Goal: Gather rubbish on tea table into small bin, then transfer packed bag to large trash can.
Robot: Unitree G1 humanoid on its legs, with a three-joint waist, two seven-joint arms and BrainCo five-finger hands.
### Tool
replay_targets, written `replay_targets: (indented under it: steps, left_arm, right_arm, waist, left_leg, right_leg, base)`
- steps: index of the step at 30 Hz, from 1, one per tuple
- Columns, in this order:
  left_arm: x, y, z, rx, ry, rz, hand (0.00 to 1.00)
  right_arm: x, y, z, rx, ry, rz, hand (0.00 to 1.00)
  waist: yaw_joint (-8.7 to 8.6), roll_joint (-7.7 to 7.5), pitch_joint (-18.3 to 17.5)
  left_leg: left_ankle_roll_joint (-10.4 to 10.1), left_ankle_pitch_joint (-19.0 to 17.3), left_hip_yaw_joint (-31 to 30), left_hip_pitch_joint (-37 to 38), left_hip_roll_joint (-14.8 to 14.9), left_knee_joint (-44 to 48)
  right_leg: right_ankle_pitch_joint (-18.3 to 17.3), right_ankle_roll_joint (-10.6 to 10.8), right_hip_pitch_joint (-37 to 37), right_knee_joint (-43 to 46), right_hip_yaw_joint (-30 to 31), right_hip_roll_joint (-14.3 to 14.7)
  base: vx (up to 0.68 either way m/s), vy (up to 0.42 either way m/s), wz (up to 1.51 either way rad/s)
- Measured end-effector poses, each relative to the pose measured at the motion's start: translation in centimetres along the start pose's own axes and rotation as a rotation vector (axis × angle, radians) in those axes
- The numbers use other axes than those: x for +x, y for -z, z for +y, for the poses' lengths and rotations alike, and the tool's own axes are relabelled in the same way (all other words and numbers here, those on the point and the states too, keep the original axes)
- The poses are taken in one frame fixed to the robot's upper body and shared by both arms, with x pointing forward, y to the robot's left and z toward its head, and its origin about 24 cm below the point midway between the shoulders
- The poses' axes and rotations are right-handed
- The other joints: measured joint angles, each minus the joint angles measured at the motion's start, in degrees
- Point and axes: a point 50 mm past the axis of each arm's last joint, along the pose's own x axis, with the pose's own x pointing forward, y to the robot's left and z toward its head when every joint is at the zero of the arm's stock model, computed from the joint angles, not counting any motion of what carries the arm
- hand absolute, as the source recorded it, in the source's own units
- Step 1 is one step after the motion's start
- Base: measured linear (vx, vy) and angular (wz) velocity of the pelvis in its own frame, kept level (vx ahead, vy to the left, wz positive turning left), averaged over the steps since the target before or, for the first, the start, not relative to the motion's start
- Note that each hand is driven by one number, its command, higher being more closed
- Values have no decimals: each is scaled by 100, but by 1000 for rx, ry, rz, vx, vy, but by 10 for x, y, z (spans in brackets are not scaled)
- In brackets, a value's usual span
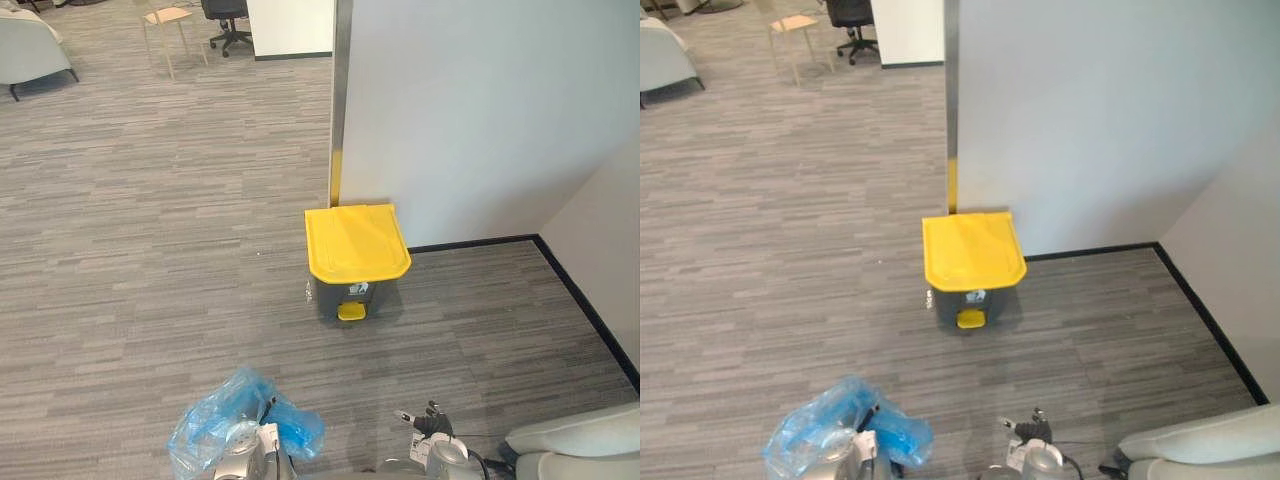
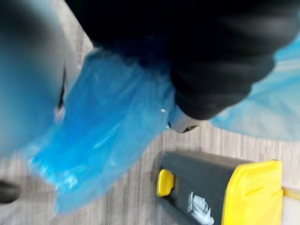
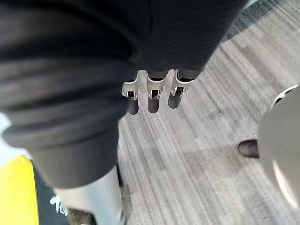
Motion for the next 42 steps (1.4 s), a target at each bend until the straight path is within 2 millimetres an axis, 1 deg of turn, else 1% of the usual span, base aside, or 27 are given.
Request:
replay_targets:
  steps: [1, 4, 5, 7, 9, 10, 11, 13, 14, 15, 16, 17, 19, 20, 22, 23, 25, 27, 28, 29, 30, 31, 32, 34, 36, 40, 42]
  left_arm:
    - [0, 1, -1, -2, 2, 5, 100]
    - [-2, 9, 0, -1, -1, 32, 100]
    - [-2, 11, 3, 6, -6, 36, 100]
    - [-2, 15, 10, 25, -18, 51, 100]
    - [-2, 17, 15, 33, -31, 62, 100]
    - [-2, 19, 15, 33, -32, 70, 100]
    - [-2, 19, 15, 33, -31, 74, 100]
    - [-3, 23, 15, 28, -35, 92, 100]
    - [-3, 24, 16, 30, -36, 94, 100]
    - [-3, 25, 18, 32, -42, 102, 100]
    - [-4, 29, 12, 22, -28, 124, 100]
    - [-5, 31, 3, -4, -14, 134, 100]
    - [-5, 31, -1, -9, -3, 138, 100]
    - [-5, 32, 0, -12, -7, 139, 100]
    - [-3, 25, -2, -16, 0, 117, 100]
    - [-3, 23, -2, -18, 1, 106, 100]
    - [-3, 20, 1, -19, -3, 94, 100]
    - [-3, 21, 1, -19, -5, 93, 100]
    - [-3, 20, 1, -19, -4, 92, 100]
    - [-3, 20, 0, -18, -2, 92, 100]
    - [-3, 20, -2, -20, 1, 93, 100]
    - [-3, 22, 3, -17, -17, 97, 100]
    - [-3, 23, 6, -11, -24, 99, 100]
    - [-4, 25, 12, -2, -36, 105, 100]
    - [-4, 27, 14, 6, -41, 114, 100]
    - [-5, 31, 16, 23, -44, 128, 100]
    - [-6, 35, 18, 21, -50, 143, 100]
  right_arm:
    - [-1, 4, 1, -2, -2, 15, 0]
    - [-1, 3, 3, -1, -11, 10, 0]
    - [-1, 2, 1, -1, -8, 3, 0]
    - [0, -1, 1, 1, -9, -12, 0]
    - [0, -2, 1, 1, -10, -13, 0]
    - [0, -2, 1, 2, -10, -14, 0]
    - [0, -3, 1, 2, -11, -17, 0]
    - [2, -9, 3, 4, -17, -29, 0]
    - [2, -9, 3, 7, -16, -27, 0]
    - [2, -7, 4, 17, -19, -19, 0]
    - [4, -10, -4, 15, 5, -24, 0]
    - [6, -9, -11, 6, 23, -15, 0]
    - [6, -9, -14, 5, 31, -12, 0]
    - [6, -9, -15, 6, 33, -12, 0]
    - [4, 0, -19, 0, 42, 11, 0]
    - [4, 1, -19, -4, 41, 15, 0]
    - [3, 4, -20, -5, 43, 23, 0]
    - [3, 4, -19, -4, 42, 27, 0]
    - [3, 5, -19, 3, 43, 30, 0]
    - [3, 4, -20, 5, 46, 28, 0]
    - [3, 4, -21, 6, 49, 27, 0]
    - [3, 6, -20, 15, 48, 36, 0]
    - [2, 9, -17, 34, 43, 46, 0]
    - [0, 13, -14, 47, 41, 59, 0]
    - [-1, 16, -15, 56, 46, 65, 0]
    - [-1, 17, -23, 65, 74, 71, 0]
    - [0, 19, -26, 63, 85, 80, 0]
  waist:
    - [49, -54, -14]
    - [91, -5, -9]
    - [71, -1, -12]
    - [47, 30, -2]
    - [40, -8, -22]
    - [2, -4, -23]
    - [-21, 0, -25]
    - [-140, 38, -15]
    - [-143, 42, -12]
    - [-157, -33, -32]
    - [-166, 174, -62]
    - [-153, 304, -137]
    - [-176, 409, -114]
    - [-188, 414, -105]
    - [-202, 296, -65]
    - [-154, 268, -44]
    - [-118, 219, -26]
    - [-118, 212, -23]
    - [-120, 209, -36]
    - [-137, 257, -66]
    - [-141, 329, -98]
    - [-118, 191, -142]
    - [-124, 154, -160]
    - [-118, 42, -227]
    - [-125, 17, -245]
    - [-137, 84, -297]
    - [-136, 181, -302]
  left_leg:
    - [44, -111, 139, 92, -86, 4]
    - [122, -380, 368, 550, -201, -103]
    - [123, -542, 404, 792, -279, -192]
    - [145, -794, 362, 1069, -314, -210]
    - [138, -850, 327, 1303, -317, -351]
    - [122, -858, 282, 1416, -313, -476]
    - [118, -857, 278, 1482, -293, -514]
    - [-39, -818, 160, 1723, -164, -698]
    - [-96, -829, 144, 1795, -149, -726]
    - [-263, -897, 6, 1932, -238, -818]
    - [-276, -880, -98, 2006, -72, -898]
    - [-278, -878, -146, 1965, 14, -889]
    - [-318, -792, -233, 1948, 152, -715]
    - [-339, -779, -284, 1862, 213, -490]
    - [-423, -606, -472, 1296, 430, 1092]
    - [-430, -531, -483, 1099, 495, 1494]
    - [-410, -718, -266, 751, 684, 2138]
    - [-327, -961, -21, 680, 664, 1752]
    - [-307, -952, 72, 666, 589, 1147]
    - [-167, -584, 35, 695, 500, 275]
    - [-309, -474, 3, 707, 467, 18]
    - [-343, -494, 54, 885, 288, -240]
    - [-340, -493, 116, 946, 178, -378]
    - [-308, -473, 274, 1107, 26, -562]
    - [-265, -446, 393, 1273, -75, -744]
    - [-215, -373, 508, 1418, -189, -1015]
    - [-253, -239, 627, 1615, -200, -1342]
  right_leg:
    - [-20, 43, -22, 170, 92, -133]
    - [6, 89, -353, 1382, 363, -368]
    - [210, 311, -739, 2300, 527, -491]
    - [548, 289, -1312, 3595, 576, -644]
    - [177, 264, -1633, 3936, 480, -633]
    - [-61, 221, -1829, 3795, 343, -586]
    - [-113, 201, -1882, 3648, 284, -554]
    - [-97, 105, -2046, 2431, 21, -265]
    - [47, 41, -2030, 1953, 29, -154]
    - [675, -216, -1917, 1234, 149, -2]
    - [667, -290, -1805, 1197, 64, 120]
    - [569, -286, -1797, 1095, 22, 218]
    - [447, -353, -1650, 965, -70, 321]
    - [433, -375, -1514, 865, -127, 347]
    - [411, -384, -974, 470, -330, 360]
    - [413, -388, -849, 383, -350, 342]
    - [415, -392, -534, 135, -337, 319]
    - [426, -372, -411, 62, -240, 241]
    - [446, -329, -410, 63, -170, 169]
    - [468, -174, -427, 47, -105, 163]
    - [460, -90, -440, 24, -71, 191]
    - [523, 104, -418, -141, 124, 100]
    - [572, 174, -414, -246, 187, 10]
    - [665, 227, -394, -394, 338, -97]
    - [738, 278, -314, -527, 439, -147]
    - [797, 318, -315, -647, 551, -168]
    - [818, 287, -322, -674, 654, -103]
  base:
    - [385, 262, -24]
    - [189, 159, -31]
    - [153, 140, -26]
    - [203, 117, -5]
    - [203, 24, 17]
    - [166, -19, 22]
    - [263, -64, 36]
    - [316, -136, 34]
    - [341, -160, 26]
    - [376, -144, 11]
    - [444, -170, 7]
    - [374, -156, -7]
    - [382, -197, 6]
    - [319, -179, 34]
    - [251, -122, 44]
    - [218, -66, 20]
    - [173, 54, -6]
    - [153, 124, -20]
    - [107, 197, -26]
    - [104, 223, -25]
    - [109, 210, -32]
    - [97, 199, -30]
    - [87, 186, -31]
    - [44, 184, -36]
    - [19, 135, -32]
    - [10, 55, -15]
    - [2, -15, -22]
